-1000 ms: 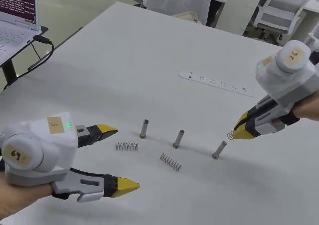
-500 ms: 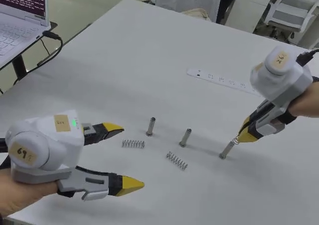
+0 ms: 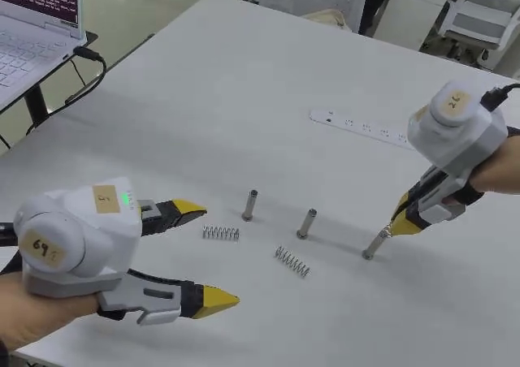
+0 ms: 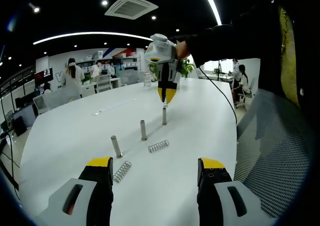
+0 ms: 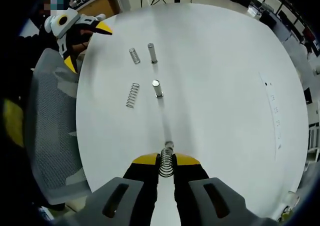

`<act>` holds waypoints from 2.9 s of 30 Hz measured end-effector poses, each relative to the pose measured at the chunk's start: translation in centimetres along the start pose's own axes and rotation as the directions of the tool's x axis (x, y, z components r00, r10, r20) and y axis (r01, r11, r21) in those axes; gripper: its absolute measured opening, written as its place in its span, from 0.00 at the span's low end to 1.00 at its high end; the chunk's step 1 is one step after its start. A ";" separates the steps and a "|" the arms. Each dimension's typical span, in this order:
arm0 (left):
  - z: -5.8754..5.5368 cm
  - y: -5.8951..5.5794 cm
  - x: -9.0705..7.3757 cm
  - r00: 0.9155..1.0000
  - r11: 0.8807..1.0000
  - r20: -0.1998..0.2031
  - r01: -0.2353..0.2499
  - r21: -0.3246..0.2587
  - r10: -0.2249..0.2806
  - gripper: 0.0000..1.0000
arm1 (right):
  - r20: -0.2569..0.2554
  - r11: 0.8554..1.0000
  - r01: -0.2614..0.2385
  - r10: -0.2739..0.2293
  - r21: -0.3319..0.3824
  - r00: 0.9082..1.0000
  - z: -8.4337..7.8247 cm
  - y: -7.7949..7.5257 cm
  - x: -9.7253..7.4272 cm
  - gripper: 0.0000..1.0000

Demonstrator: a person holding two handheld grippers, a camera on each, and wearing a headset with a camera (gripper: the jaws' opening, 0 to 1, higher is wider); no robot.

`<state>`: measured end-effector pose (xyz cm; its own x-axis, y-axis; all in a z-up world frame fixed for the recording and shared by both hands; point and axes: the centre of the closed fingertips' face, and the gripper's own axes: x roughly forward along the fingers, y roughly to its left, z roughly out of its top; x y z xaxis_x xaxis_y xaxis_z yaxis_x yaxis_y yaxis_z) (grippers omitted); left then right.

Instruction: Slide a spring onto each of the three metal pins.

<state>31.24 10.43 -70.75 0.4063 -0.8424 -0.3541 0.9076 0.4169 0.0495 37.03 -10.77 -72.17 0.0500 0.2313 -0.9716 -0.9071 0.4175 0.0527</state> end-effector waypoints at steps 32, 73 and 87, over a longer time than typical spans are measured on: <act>-0.3 0.3 -0.2 1.000 1.000 -0.001 -0.007 -0.011 0.007 0.62 | -0.044 1.000 -0.003 0.002 -0.016 0.999 0.0 -0.4 2.4 0.08; -0.3 0.1 -0.3 1.000 1.000 -0.001 -0.006 -0.012 0.006 0.61 | -0.058 1.000 0.008 -0.009 -0.013 0.998 -0.8 0.1 6.0 0.09; -0.1 -0.2 -0.2 1.000 1.000 -0.002 -0.002 -0.010 0.002 0.60 | 0.004 1.000 0.026 -0.026 -0.018 1.000 0.1 0.2 5.0 0.24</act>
<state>31.01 10.55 -70.75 0.4075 -0.8409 -0.3562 0.9058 0.4216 0.0411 37.17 -9.43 -77.00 0.0750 0.2236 -0.9718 -0.9128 0.4078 0.0234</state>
